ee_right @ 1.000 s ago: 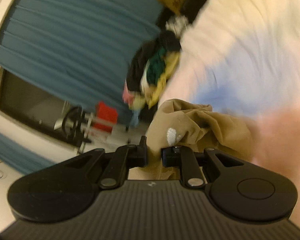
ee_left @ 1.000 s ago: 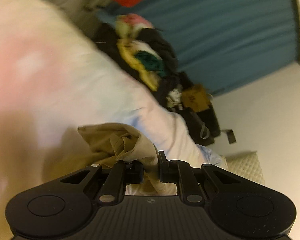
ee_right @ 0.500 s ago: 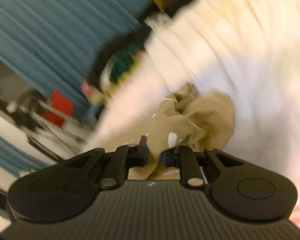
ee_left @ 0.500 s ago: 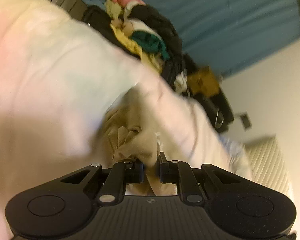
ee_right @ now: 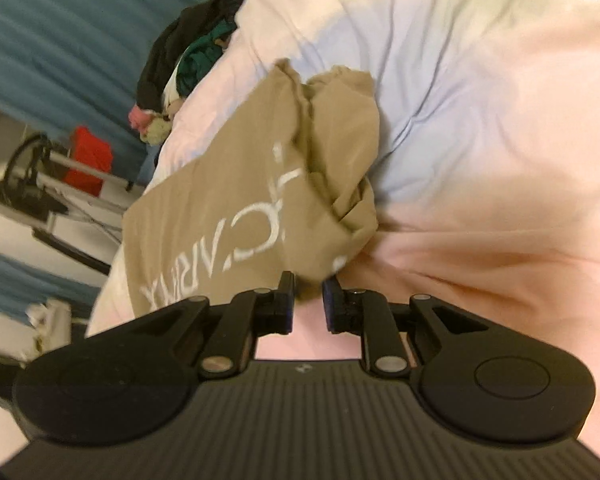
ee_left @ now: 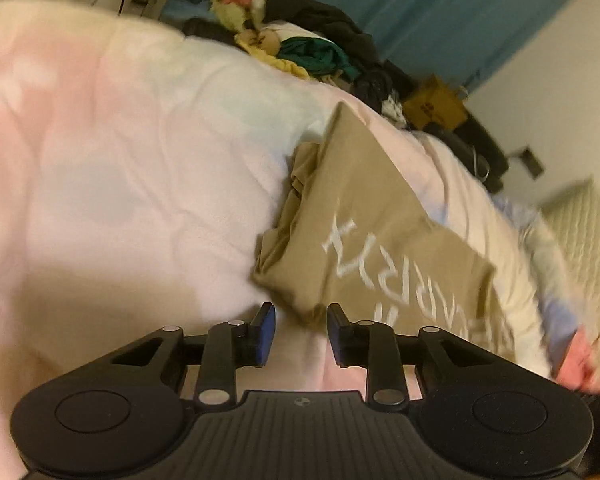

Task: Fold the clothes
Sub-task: 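Open both grippers and withdraw from the folded sweatshirt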

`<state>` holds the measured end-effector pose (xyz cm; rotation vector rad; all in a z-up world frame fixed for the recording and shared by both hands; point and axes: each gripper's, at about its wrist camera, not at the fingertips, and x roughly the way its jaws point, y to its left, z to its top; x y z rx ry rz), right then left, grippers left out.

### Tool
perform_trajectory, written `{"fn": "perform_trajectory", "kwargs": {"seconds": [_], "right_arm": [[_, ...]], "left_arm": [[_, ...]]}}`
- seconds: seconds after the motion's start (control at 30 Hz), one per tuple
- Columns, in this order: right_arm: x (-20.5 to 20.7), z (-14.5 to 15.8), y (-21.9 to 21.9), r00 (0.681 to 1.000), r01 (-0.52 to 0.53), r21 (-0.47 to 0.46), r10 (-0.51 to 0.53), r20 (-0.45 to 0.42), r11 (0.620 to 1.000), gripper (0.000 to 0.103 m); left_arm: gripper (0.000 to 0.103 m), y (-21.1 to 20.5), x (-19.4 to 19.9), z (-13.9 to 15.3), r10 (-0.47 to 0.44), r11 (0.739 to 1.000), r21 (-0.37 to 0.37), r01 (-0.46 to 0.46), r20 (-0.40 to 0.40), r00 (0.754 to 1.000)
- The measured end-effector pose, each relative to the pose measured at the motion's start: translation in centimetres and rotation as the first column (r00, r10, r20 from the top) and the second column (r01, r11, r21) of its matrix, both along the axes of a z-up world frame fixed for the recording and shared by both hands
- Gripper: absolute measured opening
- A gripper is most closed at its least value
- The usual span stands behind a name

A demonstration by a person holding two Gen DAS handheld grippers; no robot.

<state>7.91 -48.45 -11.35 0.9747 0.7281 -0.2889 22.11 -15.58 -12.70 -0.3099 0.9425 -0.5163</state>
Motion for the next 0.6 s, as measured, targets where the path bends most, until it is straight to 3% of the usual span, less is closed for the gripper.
{"fn": "perform_trajectory", "kwargs": {"seconds": [0.17, 0.23, 0.3, 0.37, 0.43, 0.6], "right_arm": [[-3.3, 4.8, 1.7, 0.998, -0.056, -0.130, 0.061, 0.035, 0.990, 0.019], [-4.6, 7.0, 2.5, 0.995, -0.078, -0.198, 0.088, 0.041, 0.977, 0.020], [-5.2, 8.9, 3.9, 0.993, -0.095, -0.261, 0.110, 0.042, 0.961, 0.038], [-6.3, 10.6, 5.1, 0.988, -0.105, -0.315, 0.135, 0.074, 0.943, 0.091], [-7.4, 12.0, 6.4, 0.981, -0.111, -0.373, 0.162, 0.108, 0.921, 0.096], [-10.7, 15.0, 9.6, 0.963, -0.101, -0.499, 0.210, 0.168, 0.861, 0.096]], "left_arm": [[0.051, 0.1, -4.0, 5.2, -0.068, 0.995, 0.077, 0.059, 0.116, 0.991], [0.068, -0.1, -6.1, 7.5, -0.108, 0.990, 0.111, 0.089, 0.171, 0.979], [0.082, -0.2, -8.5, 10.2, -0.137, 0.983, 0.151, 0.103, 0.233, 0.963], [0.092, -0.1, -10.8, 12.4, -0.149, 0.980, 0.174, 0.101, 0.296, 0.944], [0.101, 0.1, -12.6, 13.9, -0.155, 0.981, 0.168, 0.103, 0.335, 0.930], [0.102, 0.9, -16.9, 16.6, -0.150, 0.985, 0.146, 0.097, 0.420, 0.895]]}}
